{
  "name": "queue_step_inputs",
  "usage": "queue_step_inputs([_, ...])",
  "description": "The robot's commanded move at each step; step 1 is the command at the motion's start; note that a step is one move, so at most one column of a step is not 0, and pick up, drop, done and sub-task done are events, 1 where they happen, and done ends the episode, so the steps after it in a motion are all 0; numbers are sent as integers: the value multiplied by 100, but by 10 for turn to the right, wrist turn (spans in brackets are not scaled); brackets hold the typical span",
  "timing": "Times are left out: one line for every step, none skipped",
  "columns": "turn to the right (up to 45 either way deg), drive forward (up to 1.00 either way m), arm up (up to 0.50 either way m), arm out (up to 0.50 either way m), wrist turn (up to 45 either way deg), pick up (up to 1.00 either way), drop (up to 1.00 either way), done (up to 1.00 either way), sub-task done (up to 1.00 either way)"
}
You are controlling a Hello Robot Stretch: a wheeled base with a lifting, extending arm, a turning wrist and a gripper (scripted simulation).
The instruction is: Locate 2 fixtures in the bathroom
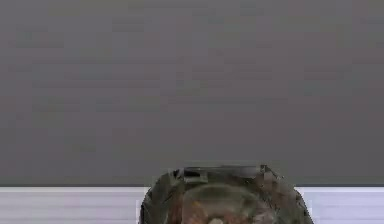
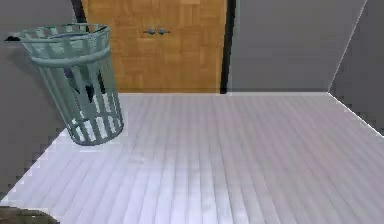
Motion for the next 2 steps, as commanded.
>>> queue_step_inputs([-450, 0, 0, 0, 0, 0, 0, 0, 0])
queue_step_inputs([-450, 0, 0, 0, 0, 0, 0, 0, 0])
